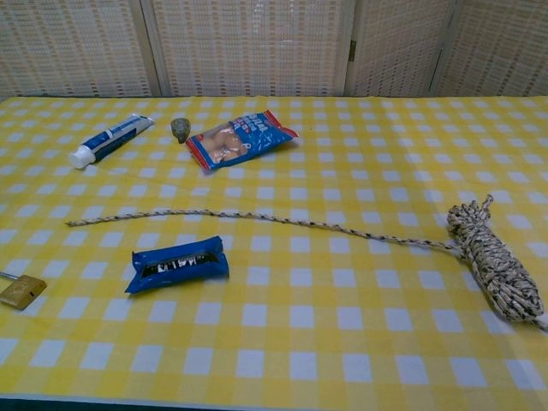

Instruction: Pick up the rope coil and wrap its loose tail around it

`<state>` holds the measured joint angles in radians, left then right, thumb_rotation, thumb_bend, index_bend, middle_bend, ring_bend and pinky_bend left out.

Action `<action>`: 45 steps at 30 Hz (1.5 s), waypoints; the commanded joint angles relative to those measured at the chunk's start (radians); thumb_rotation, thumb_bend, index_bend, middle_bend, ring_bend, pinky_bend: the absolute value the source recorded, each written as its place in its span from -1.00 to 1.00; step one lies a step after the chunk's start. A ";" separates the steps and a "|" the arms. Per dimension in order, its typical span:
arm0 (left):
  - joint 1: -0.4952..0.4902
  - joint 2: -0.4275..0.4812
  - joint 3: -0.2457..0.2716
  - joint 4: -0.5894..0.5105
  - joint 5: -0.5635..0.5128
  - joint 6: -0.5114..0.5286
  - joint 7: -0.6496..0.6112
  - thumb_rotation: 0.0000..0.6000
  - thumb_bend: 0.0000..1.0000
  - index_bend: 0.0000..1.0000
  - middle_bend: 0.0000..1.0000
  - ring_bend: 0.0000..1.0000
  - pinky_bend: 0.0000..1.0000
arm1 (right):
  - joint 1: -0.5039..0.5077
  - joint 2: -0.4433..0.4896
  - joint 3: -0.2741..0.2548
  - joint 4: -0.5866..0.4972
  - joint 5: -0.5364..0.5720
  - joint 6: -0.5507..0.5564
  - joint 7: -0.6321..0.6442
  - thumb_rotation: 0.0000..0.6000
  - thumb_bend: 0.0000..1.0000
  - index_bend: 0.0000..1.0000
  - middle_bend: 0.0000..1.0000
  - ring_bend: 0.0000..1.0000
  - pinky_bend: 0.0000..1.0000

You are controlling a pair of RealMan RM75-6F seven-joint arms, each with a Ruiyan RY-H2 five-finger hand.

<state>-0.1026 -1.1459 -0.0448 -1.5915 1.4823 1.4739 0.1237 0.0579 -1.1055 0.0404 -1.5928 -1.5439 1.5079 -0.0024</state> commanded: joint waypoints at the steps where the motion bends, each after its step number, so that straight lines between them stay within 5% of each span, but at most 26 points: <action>1: -0.002 -0.001 0.000 0.002 0.001 -0.002 0.002 1.00 -0.65 -0.76 -0.85 -0.84 -1.00 | 0.003 0.000 -0.001 -0.002 0.000 -0.008 -0.001 1.00 -0.23 -1.00 -0.90 -0.71 -0.80; 10: 0.007 -0.002 0.005 0.004 0.002 0.008 -0.006 1.00 -0.65 -0.76 -0.85 -0.84 -1.00 | 0.019 0.004 -0.002 -0.008 0.002 -0.039 0.011 1.00 -0.23 -1.00 -0.84 -0.67 -0.80; 18: 0.009 -0.011 0.009 0.016 0.018 0.017 -0.019 1.00 -0.65 -0.74 -0.85 -0.84 -1.00 | 0.082 0.024 -0.019 -0.045 0.005 -0.174 0.035 1.00 -0.23 -1.00 -0.66 -0.61 -0.78; 27: 0.010 -0.023 0.014 0.032 0.025 0.017 -0.031 1.00 -0.65 -0.70 -0.85 -0.84 -1.00 | 0.177 0.022 -0.019 -0.065 0.056 -0.367 0.137 1.00 0.12 -1.00 -0.57 -0.62 -0.78; 45: 0.009 -0.026 0.020 0.027 0.035 0.014 -0.021 1.00 -0.65 -0.67 -0.85 -0.84 -1.00 | 0.337 -0.100 -0.022 0.085 0.078 -0.621 0.374 1.00 0.25 -1.00 -0.53 -0.62 -0.78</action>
<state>-0.0933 -1.1716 -0.0247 -1.5641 1.5165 1.4879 0.1022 0.3772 -1.1932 0.0234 -1.5210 -1.4657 0.9122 0.3574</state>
